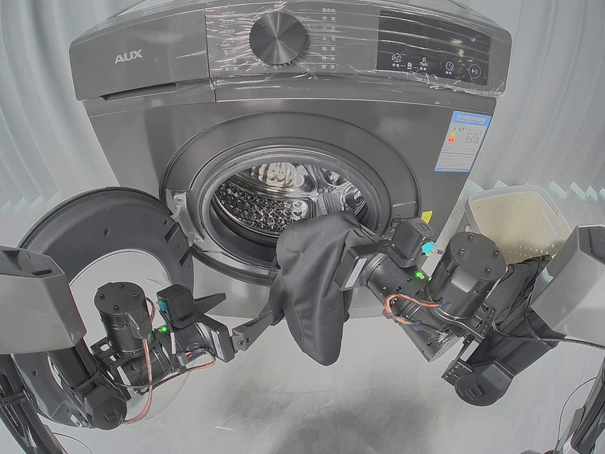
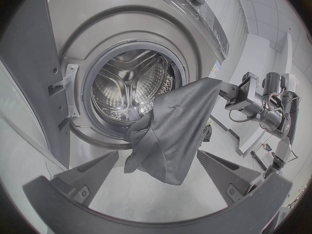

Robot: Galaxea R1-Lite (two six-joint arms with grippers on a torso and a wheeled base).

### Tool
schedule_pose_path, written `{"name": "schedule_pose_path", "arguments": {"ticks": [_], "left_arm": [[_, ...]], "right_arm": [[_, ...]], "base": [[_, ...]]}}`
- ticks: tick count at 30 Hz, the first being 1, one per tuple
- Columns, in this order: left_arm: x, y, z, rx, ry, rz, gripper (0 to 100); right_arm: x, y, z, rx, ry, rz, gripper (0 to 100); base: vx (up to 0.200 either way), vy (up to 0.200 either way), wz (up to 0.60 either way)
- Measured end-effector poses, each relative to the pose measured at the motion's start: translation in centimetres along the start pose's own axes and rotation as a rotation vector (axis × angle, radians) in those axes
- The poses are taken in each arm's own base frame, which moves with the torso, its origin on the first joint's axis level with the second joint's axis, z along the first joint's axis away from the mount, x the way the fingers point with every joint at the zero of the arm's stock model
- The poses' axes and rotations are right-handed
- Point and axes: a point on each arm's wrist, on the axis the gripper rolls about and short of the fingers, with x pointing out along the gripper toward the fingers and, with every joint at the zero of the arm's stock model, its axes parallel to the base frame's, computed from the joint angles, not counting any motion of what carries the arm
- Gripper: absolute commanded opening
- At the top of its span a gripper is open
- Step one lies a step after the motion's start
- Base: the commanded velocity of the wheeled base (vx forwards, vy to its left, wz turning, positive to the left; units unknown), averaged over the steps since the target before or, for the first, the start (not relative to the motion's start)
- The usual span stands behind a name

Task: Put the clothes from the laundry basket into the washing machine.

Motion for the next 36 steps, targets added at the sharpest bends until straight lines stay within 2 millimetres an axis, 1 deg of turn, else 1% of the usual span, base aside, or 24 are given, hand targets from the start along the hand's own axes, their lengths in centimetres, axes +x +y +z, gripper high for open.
{"name": "schedule_pose_path", "arguments": {"ticks": [7,12,16,24,29,36], "left_arm": [[-0.2,-0.3,-0.4,0.0,0.02,-0.009,100],[-0.7,-1.1,-1.3,-0.004,0.068,-0.035,100],[-0.6,-1.4,-1.9,-0.004,0.094,-0.047,100],[1.3,-2.2,-3.6,0.002,0.144,-0.083,100],[2.6,-2.2,-4.7,0.0,0.17,-0.082,100],[3.8,-1.9,-6.2,-0.004,0.208,-0.075,100]], "right_arm": [[0.5,0.7,-0.3,0.005,-0.004,0.015,0],[0.8,1.2,-0.6,0.008,-0.007,0.025,0],[1.0,1.4,-0.9,0.009,-0.006,0.028,0],[1.7,1.8,-0.9,0.016,-0.024,0.031,0],[2.0,1.9,-0.8,0.02,-0.036,0.033,0],[2.2,2.2,-0.6,0.027,-0.051,0.04,0]], "base": [[0.0,0.0,0.0],[0.0,0.0,0.0],[0.0,0.0,0.0],[0.0,0.0,0.0],[0.0,0.0,0.0],[0.0,0.0,0.0]]}}
